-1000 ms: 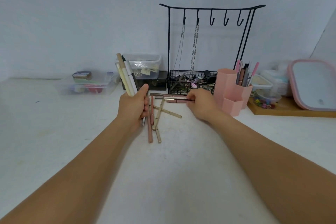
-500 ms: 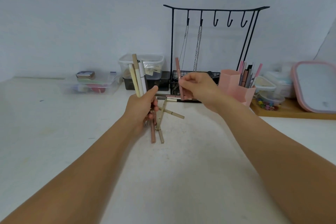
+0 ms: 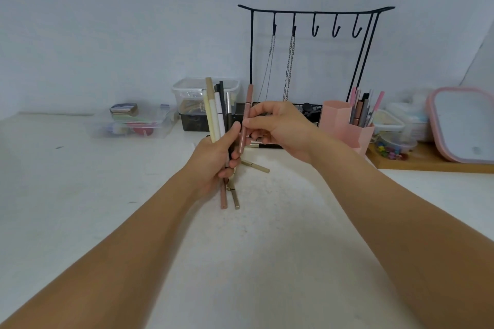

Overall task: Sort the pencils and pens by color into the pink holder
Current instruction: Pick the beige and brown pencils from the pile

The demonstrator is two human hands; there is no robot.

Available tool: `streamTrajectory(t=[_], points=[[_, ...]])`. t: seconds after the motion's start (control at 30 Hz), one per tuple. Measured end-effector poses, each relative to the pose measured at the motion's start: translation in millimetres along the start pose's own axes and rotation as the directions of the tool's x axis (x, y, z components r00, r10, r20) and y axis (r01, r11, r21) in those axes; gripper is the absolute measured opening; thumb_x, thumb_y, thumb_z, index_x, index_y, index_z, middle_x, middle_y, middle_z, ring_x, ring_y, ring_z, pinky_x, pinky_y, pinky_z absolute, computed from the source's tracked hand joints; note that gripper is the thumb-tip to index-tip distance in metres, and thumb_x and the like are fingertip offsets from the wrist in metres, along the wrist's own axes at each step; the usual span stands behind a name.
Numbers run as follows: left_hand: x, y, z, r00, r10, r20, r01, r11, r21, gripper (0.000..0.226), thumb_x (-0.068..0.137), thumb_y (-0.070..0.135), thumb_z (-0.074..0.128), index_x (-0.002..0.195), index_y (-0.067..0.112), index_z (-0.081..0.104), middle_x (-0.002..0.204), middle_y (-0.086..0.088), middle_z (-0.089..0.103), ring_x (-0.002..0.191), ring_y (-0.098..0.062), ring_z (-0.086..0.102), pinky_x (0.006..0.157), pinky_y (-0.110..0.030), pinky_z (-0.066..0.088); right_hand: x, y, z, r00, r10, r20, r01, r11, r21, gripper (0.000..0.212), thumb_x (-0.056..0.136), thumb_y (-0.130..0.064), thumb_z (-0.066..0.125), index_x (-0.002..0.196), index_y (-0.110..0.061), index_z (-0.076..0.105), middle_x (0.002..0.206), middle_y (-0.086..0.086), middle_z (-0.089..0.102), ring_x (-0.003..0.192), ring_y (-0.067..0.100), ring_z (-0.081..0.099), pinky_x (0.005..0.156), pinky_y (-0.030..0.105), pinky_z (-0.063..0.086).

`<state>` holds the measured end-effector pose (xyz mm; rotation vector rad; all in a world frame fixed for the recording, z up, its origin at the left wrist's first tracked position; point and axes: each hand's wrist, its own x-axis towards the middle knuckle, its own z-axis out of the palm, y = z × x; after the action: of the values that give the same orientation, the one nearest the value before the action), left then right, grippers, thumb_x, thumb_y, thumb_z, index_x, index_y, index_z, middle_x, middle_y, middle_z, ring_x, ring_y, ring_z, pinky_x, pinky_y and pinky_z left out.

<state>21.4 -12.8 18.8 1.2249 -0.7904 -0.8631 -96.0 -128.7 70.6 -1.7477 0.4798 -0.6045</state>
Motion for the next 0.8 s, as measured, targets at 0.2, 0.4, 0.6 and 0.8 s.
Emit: streamTrajectory(t=[0.2,0.4,0.6,0.8], points=[[-0.9,-3.9,0.3,0.999,0.016,0.028,-0.016,0.999,0.028,0.03,0.081,0.033,0.079,0.087,0.01,0.061,0.064,0.0,0.05,0.046,-0.008,0.039,0.034,-0.016,0.028,-0.6,5.0,8.0,0.994,0.045,0.101,-0.048,0.999,0.027,0.008,0.09,-0.009,0.07,0.095,-0.013,0.066,0.087,0.008,0.067,0.066,0.01,0.058,0.059,0.022,0.043],[2.1,-4.2,-1.0,0.997,0.019,-0.073,-0.019,1.0,0.007,0.021,0.096,0.03,0.068,0.096,0.01,0.062,0.058,0.001,0.053,0.051,-0.011,0.051,0.037,-0.019,0.035,2.4,14.6,2.5,1.0,-0.014,0.005,0.014,0.983,-0.185,0.018,0.095,-0.027,0.067,0.107,-0.015,0.073,0.099,-0.001,0.073,0.087,0.011,0.064,0.071,0.026,0.052],[10.2,-4.1,-10.7,0.972,0.043,-0.23,-0.054,0.998,-0.038,0.011,0.102,0.013,0.059,0.106,0.01,0.069,0.059,0.001,0.044,0.05,-0.009,0.041,0.037,-0.019,0.032,16.6,64.4,-33.7,0.971,-0.12,-0.207,-0.094,0.604,-0.791,0.032,0.096,-0.02,0.062,0.127,-0.013,0.063,0.128,0.007,0.066,0.12,0.027,0.059,0.102,0.038,0.046],[10.4,-4.9,-10.3,0.965,0.031,-0.262,-0.038,0.999,-0.02,0.011,0.099,0.023,0.066,0.1,0.013,0.067,0.058,0.004,0.039,0.048,-0.009,0.032,0.037,-0.019,0.029,16.0,83.1,-39.6,0.975,-0.104,-0.197,-0.132,0.444,-0.886,0.018,0.095,-0.019,0.06,0.109,-0.013,0.069,0.111,0.008,0.07,0.106,0.031,0.063,0.087,0.037,0.052]])
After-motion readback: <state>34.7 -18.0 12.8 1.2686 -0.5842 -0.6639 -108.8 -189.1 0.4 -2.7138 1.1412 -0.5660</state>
